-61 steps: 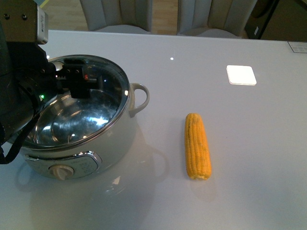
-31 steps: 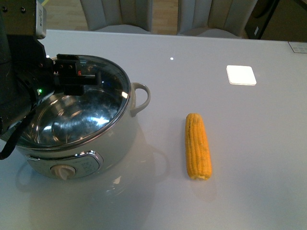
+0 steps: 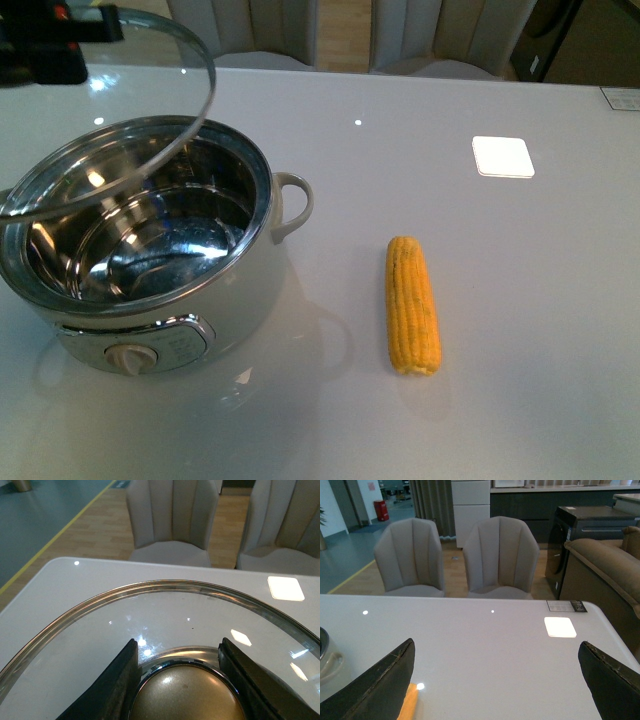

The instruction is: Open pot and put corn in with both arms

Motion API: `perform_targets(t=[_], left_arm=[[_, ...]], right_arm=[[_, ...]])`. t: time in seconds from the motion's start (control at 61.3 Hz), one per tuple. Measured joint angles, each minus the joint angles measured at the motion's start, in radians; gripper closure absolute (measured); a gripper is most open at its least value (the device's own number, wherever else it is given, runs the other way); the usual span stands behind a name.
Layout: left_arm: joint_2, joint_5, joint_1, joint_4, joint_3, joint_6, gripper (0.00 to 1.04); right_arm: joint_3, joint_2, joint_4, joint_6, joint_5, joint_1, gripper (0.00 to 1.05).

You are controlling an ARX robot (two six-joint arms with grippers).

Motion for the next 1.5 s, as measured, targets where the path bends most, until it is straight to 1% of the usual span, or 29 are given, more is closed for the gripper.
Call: perform_targets(t=[0.114,0.326,0.49,0.62,0.849,1.192,1.502], left_arm=[[-0.034,0.025,0.075,0.003,0.000,0.016,0.63],[-0.028,0.079,0.295,0.066,0.000,0.045,0.63],[0.055,0.108,0.473,0.146,0.000,0.048,0.63],[0.163,0.128,0.565,0.217,0.000,0.048,0.63],[0.388,0.121,0.613,0.328,0.029,0.049,0.63],[0.667,0.081,0.620,0.418,0.183,0.048,0.63],[0.829,0.075,0.603,0.488,0.275,0.035,0.63]], right_arm=[[0.000,0.000,0.000,0.000,0.000,0.000,0.09],[0.000,0.000,0.000,0.000,0.000,0.000,0.09],[0.000,0.000,0.000,0.000,0.000,0.000,0.09],[0.000,0.000,0.000,0.000,0.000,0.000,0.09],[0.000,0.000,0.000,0.000,0.000,0.000,0.09],[0.000,0.000,0.000,0.000,0.000,0.000,0.09],[0.000,0.000,0.000,0.000,0.000,0.000,0.09]])
